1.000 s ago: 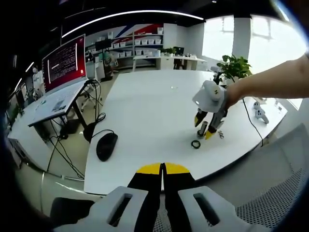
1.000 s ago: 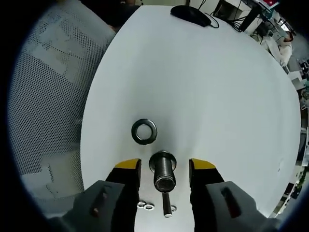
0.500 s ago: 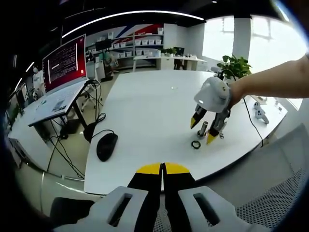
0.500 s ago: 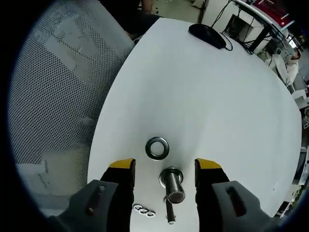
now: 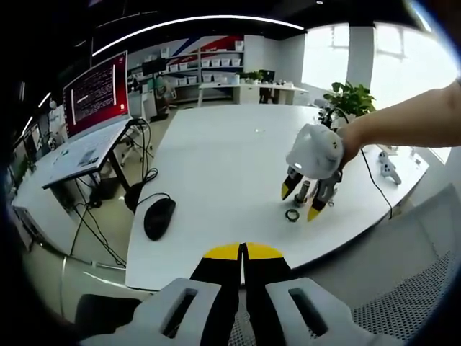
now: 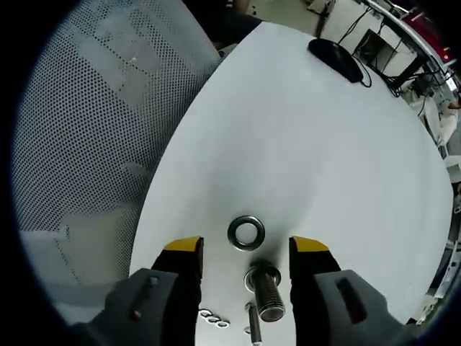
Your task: Place the washer onto the threaded stud by aligning its center hole with the stud, sliding it down to the base, and recovering from edge contact or off-axis alignment until the washer reaches the visible bottom stop.
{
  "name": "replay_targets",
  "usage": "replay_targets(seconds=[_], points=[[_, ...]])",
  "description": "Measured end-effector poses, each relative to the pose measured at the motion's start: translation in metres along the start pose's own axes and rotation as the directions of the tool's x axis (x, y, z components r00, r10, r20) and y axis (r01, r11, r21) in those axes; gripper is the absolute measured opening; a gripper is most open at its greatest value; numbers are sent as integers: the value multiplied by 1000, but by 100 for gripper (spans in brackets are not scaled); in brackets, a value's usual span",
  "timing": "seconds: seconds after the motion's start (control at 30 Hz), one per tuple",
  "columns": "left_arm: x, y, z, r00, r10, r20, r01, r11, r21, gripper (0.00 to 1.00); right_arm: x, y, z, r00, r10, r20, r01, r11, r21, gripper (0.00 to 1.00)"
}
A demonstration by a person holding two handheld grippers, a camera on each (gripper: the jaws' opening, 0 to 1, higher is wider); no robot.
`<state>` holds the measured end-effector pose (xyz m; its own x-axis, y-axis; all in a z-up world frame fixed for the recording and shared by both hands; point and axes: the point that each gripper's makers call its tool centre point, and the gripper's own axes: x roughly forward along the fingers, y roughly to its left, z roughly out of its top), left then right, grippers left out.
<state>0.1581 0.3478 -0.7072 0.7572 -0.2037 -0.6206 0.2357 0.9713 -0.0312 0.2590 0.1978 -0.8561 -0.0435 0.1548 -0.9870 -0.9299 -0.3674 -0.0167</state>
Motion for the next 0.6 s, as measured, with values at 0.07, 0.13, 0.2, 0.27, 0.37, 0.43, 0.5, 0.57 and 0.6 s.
replay_targets(seconds=[0.07,0.13,0.2,0.27,0.37,0.43,0.5,0.57,0.6], points=[[0,0,0,1000,0,0,0,1000,0,0,3,-2,-2,1000,-3,-21,3,1000,3,45],[0,0,0,1000,0,-1,0,1000,0,0,5,-2,-2,1000,-1,-29,1,1000,6,44],[0,0,-1,1000,-2,-4,2,1000,2,0,8,-2,-4,999,4,-43,-3,1000,7,43],[0,0,-1,1000,-2,-5,2,1000,2,0,11,-2,-5,999,0,-51,1,1000,13,43],[0,0,-1,1000,-2,-5,2,1000,1,0,13,0,-5,998,2,-61,-1,1000,22,42],[0,0,0,1000,-3,-2,3,1000,-1,0,12,0,-1,999,12,-48,-10,999,35,42],[0,0,-1,1000,-3,-4,3,1000,1,0,12,1,-1,999,15,-51,-14,999,33,42],[0,0,0,1000,-3,-4,3,1000,1,0,12,0,-1,998,17,-55,-15,999,29,41],[0,0,0,1000,-3,-4,3,1000,2,0,12,-1,-1,998,16,-54,-15,999,32,40]])
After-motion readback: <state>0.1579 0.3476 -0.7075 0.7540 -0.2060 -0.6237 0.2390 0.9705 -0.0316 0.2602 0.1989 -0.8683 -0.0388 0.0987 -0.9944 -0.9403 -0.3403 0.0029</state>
